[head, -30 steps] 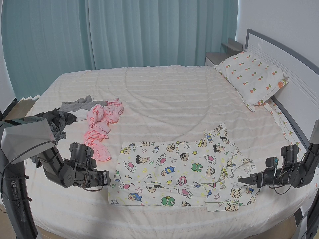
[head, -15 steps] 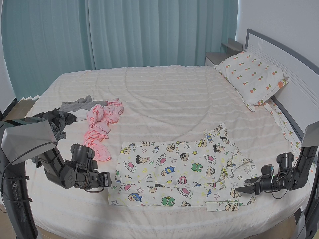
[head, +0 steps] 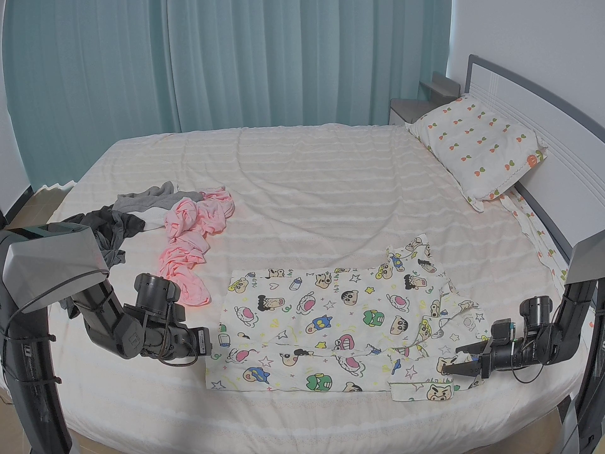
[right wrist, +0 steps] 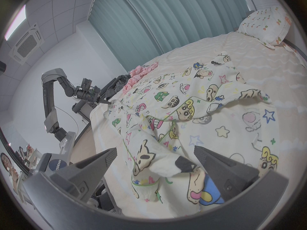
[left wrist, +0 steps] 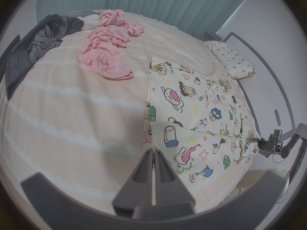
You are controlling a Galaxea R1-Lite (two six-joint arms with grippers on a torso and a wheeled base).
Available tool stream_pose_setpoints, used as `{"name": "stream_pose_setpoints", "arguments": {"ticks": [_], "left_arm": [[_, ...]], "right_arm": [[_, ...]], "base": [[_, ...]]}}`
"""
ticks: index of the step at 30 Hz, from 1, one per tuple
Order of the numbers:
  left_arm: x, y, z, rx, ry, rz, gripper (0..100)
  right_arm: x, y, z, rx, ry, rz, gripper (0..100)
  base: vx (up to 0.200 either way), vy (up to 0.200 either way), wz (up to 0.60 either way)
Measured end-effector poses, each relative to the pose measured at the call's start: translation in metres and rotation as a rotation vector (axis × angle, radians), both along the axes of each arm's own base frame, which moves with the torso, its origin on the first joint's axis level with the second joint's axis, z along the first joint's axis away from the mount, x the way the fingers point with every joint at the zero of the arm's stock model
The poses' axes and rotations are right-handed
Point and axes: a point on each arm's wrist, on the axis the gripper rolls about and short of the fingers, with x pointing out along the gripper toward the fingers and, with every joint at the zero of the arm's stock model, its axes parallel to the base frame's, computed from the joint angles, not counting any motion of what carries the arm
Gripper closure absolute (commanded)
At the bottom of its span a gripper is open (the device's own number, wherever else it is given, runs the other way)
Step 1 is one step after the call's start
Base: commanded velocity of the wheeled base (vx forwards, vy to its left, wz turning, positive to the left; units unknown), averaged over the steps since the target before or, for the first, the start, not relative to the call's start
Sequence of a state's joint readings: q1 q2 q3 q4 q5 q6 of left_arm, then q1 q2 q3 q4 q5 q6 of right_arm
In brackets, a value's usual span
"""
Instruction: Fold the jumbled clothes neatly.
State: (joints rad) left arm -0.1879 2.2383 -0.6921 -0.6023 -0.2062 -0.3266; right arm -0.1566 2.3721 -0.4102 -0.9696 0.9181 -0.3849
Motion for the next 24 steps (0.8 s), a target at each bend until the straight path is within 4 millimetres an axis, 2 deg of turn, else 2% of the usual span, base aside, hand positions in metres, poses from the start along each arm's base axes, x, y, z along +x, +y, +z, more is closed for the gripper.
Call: {"name": "stream_pose_setpoints", "arguments": {"ticks": [2,3,17,24], "left_arm": [[0.0,0.0,0.0,0.0,0.0,-0.001,100],[0.0,0.0,0.0,0.0,0.0,0.0,100],[-0.001,-0.003,0.001,0.0,-0.002,-0.009,100],[-0.003,-0.005,0.001,0.005,0.001,-0.016,100]], "right_arm": [[0.0,0.002,-0.003,-0.001,0.005,0.01,0],[0.001,0.003,-0.004,-0.001,0.007,0.014,100],[0.002,0.01,-0.011,-0.004,0.022,0.04,100],[0.005,0.007,-0.001,0.011,0.015,0.019,100]], "base": [[0.0,0.0,0.0],[0.0,0.0,0.0],[0.0,0.0,0.0],[0.0,0.0,0.0]]}}
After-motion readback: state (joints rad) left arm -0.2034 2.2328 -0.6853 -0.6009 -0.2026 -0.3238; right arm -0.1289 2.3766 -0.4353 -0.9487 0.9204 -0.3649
